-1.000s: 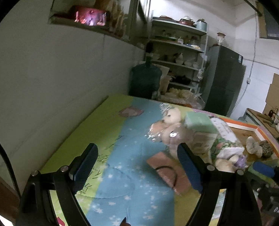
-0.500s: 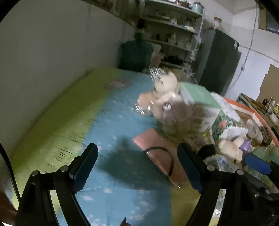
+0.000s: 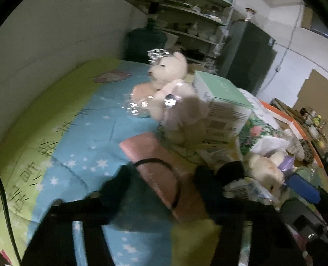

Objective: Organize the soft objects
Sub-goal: 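Grasp the pink pouch with the left tool while the right tool grasps the tiara teddy bear, then carry the pink pouch and teddy bear with both tools over the tray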

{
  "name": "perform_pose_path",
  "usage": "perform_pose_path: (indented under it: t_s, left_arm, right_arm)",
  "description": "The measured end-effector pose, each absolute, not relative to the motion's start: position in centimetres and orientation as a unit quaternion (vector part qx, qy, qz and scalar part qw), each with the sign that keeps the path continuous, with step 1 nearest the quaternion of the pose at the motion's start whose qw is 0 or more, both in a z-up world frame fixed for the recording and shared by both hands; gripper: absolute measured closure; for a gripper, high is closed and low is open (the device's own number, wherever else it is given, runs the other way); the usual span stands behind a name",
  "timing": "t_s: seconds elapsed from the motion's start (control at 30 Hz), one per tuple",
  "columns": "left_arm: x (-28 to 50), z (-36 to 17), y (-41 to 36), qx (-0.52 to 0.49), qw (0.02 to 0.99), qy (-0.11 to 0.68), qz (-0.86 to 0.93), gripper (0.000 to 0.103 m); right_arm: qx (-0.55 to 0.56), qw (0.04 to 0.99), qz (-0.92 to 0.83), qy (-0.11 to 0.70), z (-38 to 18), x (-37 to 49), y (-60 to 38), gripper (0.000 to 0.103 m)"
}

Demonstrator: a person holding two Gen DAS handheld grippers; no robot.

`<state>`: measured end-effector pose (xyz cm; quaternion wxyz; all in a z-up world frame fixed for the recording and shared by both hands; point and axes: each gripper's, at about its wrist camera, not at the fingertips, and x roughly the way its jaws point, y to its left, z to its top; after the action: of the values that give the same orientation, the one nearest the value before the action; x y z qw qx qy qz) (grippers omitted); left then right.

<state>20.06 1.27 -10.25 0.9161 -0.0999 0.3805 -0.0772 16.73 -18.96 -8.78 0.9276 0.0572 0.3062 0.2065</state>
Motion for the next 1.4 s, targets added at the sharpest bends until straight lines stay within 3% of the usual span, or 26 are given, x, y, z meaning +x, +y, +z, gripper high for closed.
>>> perform_pose_path:
  t_s: [0.1,0.27,0.63,0.9,1.2,1.4]
  left_arm:
    - [20.1,-10.2,1.3,-0.112,0.914,0.379,-0.089,0.067]
    - [19.5,-10.0,2.5,-0.131,0.917,0.367,-0.09,0.072]
    - [17.3,-7.8,6.4,-0.116,0.943,0.308,-0.038,0.073]
    - [17.3,-7.8,8.9,-0.13,0.947,0.293,-0.034,0.073]
    - [18.6,-8.4,10.5,-0.144,0.943,0.296,-0.05,0.073]
    - [18.5,-8.6,10.8,-0.151,0.941,0.297,-0.053,0.073]
  right_arm:
    - [0.059,0.927,0.211,0.304,-8.9,16.7,-19.0,0.029]
    - [0.056,0.927,0.228,0.291,-8.0,16.7,-18.3,0.029]
    - [-0.025,0.919,0.291,0.266,-3.1,21.0,-12.0,0.029]
    - [-0.108,0.9,0.276,0.32,-3.3,28.8,-6.5,0.03]
    - [-0.18,0.875,0.249,0.374,-6.5,31.4,-3.5,0.068]
    - [-0.168,0.88,0.249,0.368,-6.4,31.4,-3.8,0.071]
